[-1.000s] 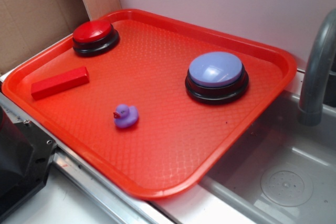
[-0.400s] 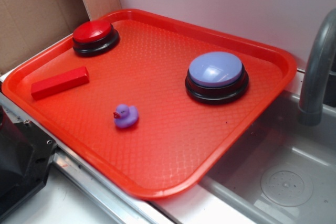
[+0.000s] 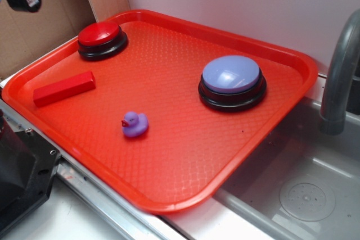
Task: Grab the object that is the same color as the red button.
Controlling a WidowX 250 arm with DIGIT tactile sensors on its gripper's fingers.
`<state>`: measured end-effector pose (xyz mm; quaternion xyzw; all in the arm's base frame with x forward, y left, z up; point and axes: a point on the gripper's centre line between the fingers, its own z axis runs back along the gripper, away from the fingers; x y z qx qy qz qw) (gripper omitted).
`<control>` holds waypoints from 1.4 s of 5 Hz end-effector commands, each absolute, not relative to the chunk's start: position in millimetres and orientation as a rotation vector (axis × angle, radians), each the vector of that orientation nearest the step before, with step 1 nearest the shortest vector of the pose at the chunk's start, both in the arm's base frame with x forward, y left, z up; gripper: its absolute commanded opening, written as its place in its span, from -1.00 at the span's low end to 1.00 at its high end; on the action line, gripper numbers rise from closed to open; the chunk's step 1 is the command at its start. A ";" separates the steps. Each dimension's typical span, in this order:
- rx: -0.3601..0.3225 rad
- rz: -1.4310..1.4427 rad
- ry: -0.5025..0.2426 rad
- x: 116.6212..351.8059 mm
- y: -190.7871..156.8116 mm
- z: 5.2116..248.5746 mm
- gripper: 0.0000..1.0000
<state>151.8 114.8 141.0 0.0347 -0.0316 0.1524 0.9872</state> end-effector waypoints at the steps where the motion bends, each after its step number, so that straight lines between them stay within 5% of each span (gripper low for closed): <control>1: 0.160 0.176 -0.056 163.5 123.5 91.7 1.00; 2: 0.137 0.107 -0.065 160.5 120.0 74.2 1.00; 4: -0.030 -0.166 0.003 163.1 105.1 41.6 1.00; 6: 0.014 -0.307 0.067 168.6 94.2 16.5 1.00; 7: 0.025 -0.294 0.052 167.7 94.3 15.6 -1.00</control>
